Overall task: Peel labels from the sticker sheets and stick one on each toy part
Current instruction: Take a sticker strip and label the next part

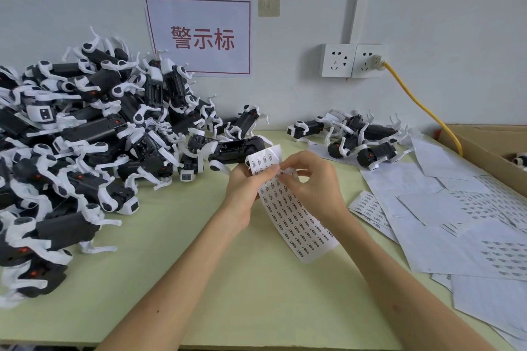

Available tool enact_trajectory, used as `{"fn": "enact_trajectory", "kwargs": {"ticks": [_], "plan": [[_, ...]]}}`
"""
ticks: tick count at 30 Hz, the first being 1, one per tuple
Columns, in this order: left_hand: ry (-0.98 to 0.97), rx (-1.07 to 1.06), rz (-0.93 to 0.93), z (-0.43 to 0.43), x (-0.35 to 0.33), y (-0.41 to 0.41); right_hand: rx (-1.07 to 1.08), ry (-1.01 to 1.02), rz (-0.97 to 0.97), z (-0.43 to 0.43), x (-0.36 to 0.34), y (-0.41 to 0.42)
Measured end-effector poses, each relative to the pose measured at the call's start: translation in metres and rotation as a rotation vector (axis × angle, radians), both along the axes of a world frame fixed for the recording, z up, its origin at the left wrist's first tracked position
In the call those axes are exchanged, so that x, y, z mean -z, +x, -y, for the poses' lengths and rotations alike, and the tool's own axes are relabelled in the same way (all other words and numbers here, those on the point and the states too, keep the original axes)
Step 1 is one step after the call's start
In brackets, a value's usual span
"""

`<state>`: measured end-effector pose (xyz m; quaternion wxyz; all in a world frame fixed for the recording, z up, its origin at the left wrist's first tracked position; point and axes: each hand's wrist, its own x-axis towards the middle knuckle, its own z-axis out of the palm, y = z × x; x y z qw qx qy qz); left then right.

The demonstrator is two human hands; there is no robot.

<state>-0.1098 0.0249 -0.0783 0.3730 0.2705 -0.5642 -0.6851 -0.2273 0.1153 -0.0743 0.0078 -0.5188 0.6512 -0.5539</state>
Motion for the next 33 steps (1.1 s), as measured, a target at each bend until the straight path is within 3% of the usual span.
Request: {"fn": "enact_trajectory", "kwargs": {"ticks": [13,19,24,27,33], "plan": [[0.128,-0.149,0.016,0.010,0.005,0.001,-0.001,-0.001,-0.062,-0.003,-0.001,0.004],[0.210,-0.255,0.085,0.021,0.008,0.004,-0.165,-0.056,0.295,-0.003,-0.007,-0.001],[0.296,-0.382,0.039,0.024,0.007,0.002,-0.229,-0.035,0.421,-0.002,-0.005,-0.002],[0.395,-0.459,-0.078,0.030,0.003,0.008,-0.240,-0.003,0.465,0.000,-0.004,-0.002],[0.340,-0.658,-0.209,0.040,0.001,0.011,-0.265,0.027,0.503,0.000,-0.005,0.001]]}}
